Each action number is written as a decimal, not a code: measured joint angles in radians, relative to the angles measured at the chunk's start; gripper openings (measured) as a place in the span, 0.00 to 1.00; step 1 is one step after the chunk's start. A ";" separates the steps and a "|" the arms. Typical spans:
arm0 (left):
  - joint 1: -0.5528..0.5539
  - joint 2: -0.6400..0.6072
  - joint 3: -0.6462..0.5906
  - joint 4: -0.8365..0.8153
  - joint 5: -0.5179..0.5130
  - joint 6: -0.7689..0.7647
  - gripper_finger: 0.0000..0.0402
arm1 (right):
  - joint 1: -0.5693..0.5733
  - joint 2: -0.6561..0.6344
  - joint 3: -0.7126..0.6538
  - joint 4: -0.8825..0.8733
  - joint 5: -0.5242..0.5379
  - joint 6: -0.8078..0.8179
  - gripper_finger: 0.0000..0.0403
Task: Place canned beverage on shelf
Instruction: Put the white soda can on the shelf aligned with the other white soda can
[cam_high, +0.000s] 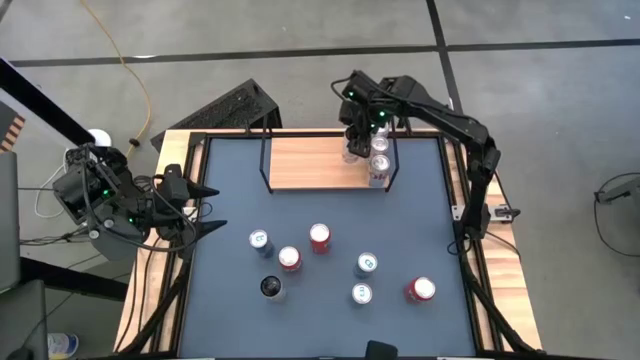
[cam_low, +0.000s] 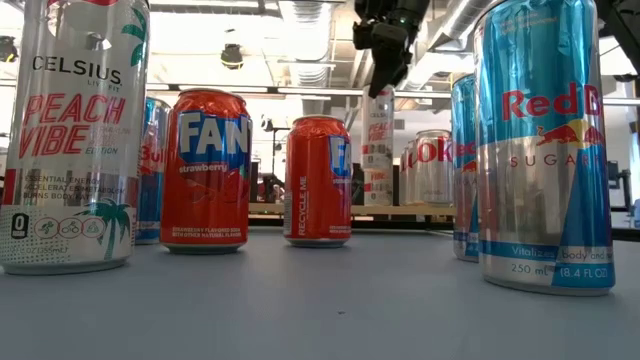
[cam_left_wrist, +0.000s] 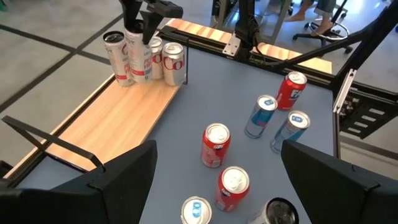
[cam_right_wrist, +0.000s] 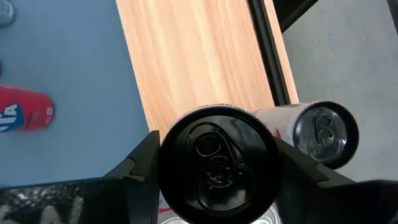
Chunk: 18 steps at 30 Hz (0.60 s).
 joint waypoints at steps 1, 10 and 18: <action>0.000 0.000 0.000 0.000 0.000 -0.003 0.83 | -0.001 0.000 0.000 0.000 -0.003 -0.001 0.51; 0.000 0.000 0.000 0.000 0.000 -0.008 0.83 | -0.007 0.000 0.000 0.019 -0.020 -0.026 0.51; 0.000 0.000 0.000 0.000 0.000 -0.009 0.83 | -0.024 -0.001 -0.065 0.050 -0.026 -0.037 0.51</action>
